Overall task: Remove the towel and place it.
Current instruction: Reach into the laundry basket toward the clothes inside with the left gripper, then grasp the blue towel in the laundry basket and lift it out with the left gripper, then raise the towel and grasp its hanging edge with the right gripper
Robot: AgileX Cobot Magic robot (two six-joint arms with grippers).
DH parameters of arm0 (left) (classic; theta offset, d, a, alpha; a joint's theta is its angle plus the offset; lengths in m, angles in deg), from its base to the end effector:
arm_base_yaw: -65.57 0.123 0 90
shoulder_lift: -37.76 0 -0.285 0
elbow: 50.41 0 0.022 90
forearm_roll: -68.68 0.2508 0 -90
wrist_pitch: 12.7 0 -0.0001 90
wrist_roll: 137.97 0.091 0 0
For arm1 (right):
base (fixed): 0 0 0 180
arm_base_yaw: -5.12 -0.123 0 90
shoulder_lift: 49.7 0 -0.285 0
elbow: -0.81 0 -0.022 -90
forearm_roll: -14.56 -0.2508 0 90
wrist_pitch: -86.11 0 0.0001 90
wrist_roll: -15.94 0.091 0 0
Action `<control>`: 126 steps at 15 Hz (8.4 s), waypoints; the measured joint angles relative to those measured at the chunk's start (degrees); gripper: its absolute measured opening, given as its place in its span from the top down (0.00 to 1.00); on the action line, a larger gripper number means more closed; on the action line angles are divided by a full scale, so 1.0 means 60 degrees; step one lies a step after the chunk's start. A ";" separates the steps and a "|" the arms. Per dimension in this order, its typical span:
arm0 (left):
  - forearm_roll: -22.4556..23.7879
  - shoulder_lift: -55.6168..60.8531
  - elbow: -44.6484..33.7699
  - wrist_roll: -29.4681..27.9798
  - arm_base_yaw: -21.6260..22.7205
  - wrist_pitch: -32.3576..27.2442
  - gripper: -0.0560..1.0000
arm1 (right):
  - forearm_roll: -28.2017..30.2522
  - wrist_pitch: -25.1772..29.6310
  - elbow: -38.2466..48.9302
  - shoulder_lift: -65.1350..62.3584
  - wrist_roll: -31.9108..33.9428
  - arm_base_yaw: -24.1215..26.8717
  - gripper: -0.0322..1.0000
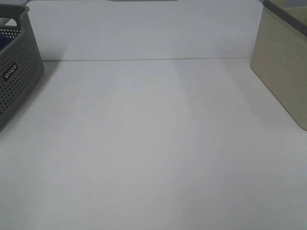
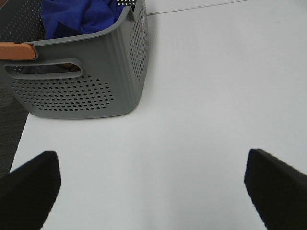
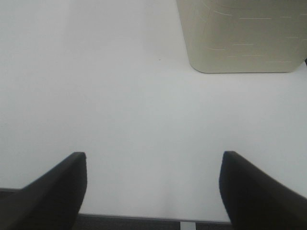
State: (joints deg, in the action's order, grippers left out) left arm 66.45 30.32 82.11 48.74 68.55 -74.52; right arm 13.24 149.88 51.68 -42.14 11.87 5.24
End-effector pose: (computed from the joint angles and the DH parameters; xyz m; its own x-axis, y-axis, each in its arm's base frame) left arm -0.0086 -0.0036 0.2811 -0.4490 0.0753 -0.8904 0.0230 0.9971 0.0727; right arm -0.0034 0.0019 0.2620 -0.5309 -0.0597 -0.8454 -0.0478 0.9980 -0.0405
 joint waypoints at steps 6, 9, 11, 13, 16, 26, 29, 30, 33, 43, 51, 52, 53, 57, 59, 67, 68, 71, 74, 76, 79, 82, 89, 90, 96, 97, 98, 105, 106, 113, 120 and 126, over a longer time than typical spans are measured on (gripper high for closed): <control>0.0000 0.0000 0.0000 0.0000 0.0000 0.0000 0.01 | 0.0000 0.0000 0.0000 0.0000 0.0000 0.0000 0.24; 0.0000 0.0000 0.0000 0.0000 0.0000 0.0000 0.01 | 0.0000 0.0000 0.0000 0.0000 0.0000 0.0000 0.24; 0.0000 0.0000 0.0000 0.0000 0.0000 0.0000 0.01 | 0.0000 0.0000 0.0000 0.0000 0.0000 0.0000 0.24; 0.0000 0.0000 0.0000 0.0000 0.0000 0.0000 0.01 | 0.0000 0.0000 0.0000 0.0000 0.0000 0.0000 0.24; 0.0000 0.0000 0.0000 0.0000 0.0000 0.0000 0.01 | 0.0000 0.0000 0.0000 0.0000 0.0000 0.0000 0.24; 0.0048 -0.4765 0.4106 0.4039 0.0000 -0.0707 0.01 | 0.0000 0.0000 0.0000 0.0000 0.0000 0.0000 0.24; 0.0372 -0.7000 0.5663 0.5873 0.0000 -0.0754 0.01 | 0.0000 0.0000 0.0000 0.0000 0.0000 0.0000 0.24; 0.0497 -0.7869 0.6427 0.6417 0.0000 -0.0917 0.01 | 0.0000 0.0000 0.0000 0.0000 0.0000 0.0000 0.24; 0.0773 -1.0943 0.9177 0.7544 0.0000 -0.1261 0.01 | 0.0000 0.0000 0.0000 0.0000 0.0000 0.0000 0.24; 0.4784 -1.6654 1.1345 0.9072 0.0382 -0.0372 0.01 | 0.0000 0.0000 0.0000 0.0000 0.0000 0.0000 0.24; 0.4889 -1.9786 1.1354 0.9817 0.0898 0.1346 0.01 | 0.0000 0.0000 0.0000 0.0000 0.0000 0.0000 0.24; 0.4889 -1.9977 1.1354 0.9836 0.0898 0.1404 0.01 | 0.0000 0.0000 0.0000 0.0000 0.0000 0.0000 0.24; 0.4889 -2.0139 1.1354 0.9845 0.0898 0.1557 0.01 | 0.0000 0.0000 0.0000 0.0000 0.0000 0.0000 0.24; 0.4889 -2.0521 1.1364 0.9874 0.1041 0.1681 0.02 | 0.0000 0.0000 0.0000 0.0000 0.0000 0.0000 0.24; 0.4880 -2.0626 1.1364 0.9874 0.1241 0.1709 0.02 | 0.0000 0.0000 0.0000 0.0000 0.0000 0.0000 0.24; 0.4106 -2.0674 1.1364 1.0705 0.1451 0.2053 0.08 | 0.0000 0.0000 0.0000 0.0000 0.0000 0.0000 0.24; 0.4106 -2.0674 1.1364 1.0705 0.1451 0.2053 0.13 | 0.0000 0.0000 0.0000 0.0000 0.0000 0.0000 0.24; 0.4106 -2.0674 1.1364 1.0705 0.1451 0.1833 0.44 | 0.0000 0.0000 0.0000 0.0000 0.0000 0.0000 0.24; 0.4097 -2.0674 1.1364 1.0695 0.1451 0.1719 0.67 | 0.0000 0.0000 0.0000 0.0000 0.0000 0.0000 0.24; 0.4097 -2.0674 1.1364 1.0428 0.1451 0.1728 0.74 | 0.0000 0.0000 0.0000 0.0000 0.0000 0.0000 0.24; 0.4097 -2.0674 1.1364 1.0304 0.1451 0.1853 0.80 | 0.0000 0.0000 0.0000 0.0000 0.0000 0.0000 0.24; 0.4097 -2.0674 1.1364 1.0304 0.1451 0.1843 0.95 | 0.0000 0.0000 0.0000 0.0000 0.0000 0.0000 0.24; 0.4087 -1.8898 1.1364 0.9492 0.1251 0.1385 0.95 | 0.0000 0.0000 0.0000 0.0000 0.0000 0.0000 0.24; 0.4087 -1.8507 1.1364 0.9435 0.1079 0.1299 0.95 | 0.0000 0.0000 0.0000 0.0000 0.0000 0.0000 0.24; 0.4068 -1.6587 1.1364 0.9406 0.0516 0.1385 0.95 | 0.0000 0.0000 0.0000 0.0000 0.0000 0.0000 0.24; 0.4068 -1.6329 1.1364 0.9377 0.0516 0.1451 0.95 | 0.0000 0.0000 0.0000 0.0000 0.0000 0.0000 0.24; 0.4068 -1.6043 1.1364 0.9377 0.0506 0.1518 0.95 | 0.0000 0.0000 0.0000 0.0000 0.0000 0.0000 0.24; 0.4364 -1.4840 1.1879 0.9320 -0.0840 0.1814 0.95 | 0.0000 0.0000 0.0000 0.0000 0.0000 0.0000 0.24; 0.4431 -1.4840 1.2214 0.9225 -0.1165 0.1824 0.95 | -0.0010 -0.0010 0.0000 0.0000 0.0000 0.0000 0.24; 0.5138 -1.4801 1.3655 0.9129 -0.4039 0.1786 0.95 | -0.3667 -0.2464 -0.0134 0.1891 -0.2540 0.0000 0.24; 0.5615 -1.4801 1.3655 0.9129 -0.6646 0.1700 0.95 | -1.1574 -0.2941 -0.0162 0.7506 -1.2366 0.0000 0.24; 0.5586 -1.4801 1.3665 0.9587 -0.8146 0.0401 0.95 | -1.6196 0.0630 -0.1662 1.3761 -1.8516 0.0000 0.24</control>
State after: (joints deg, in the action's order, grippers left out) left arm 99.97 -58.49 164.10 106.26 19.68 -72.12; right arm -83.94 153.67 41.71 40.42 -99.22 5.24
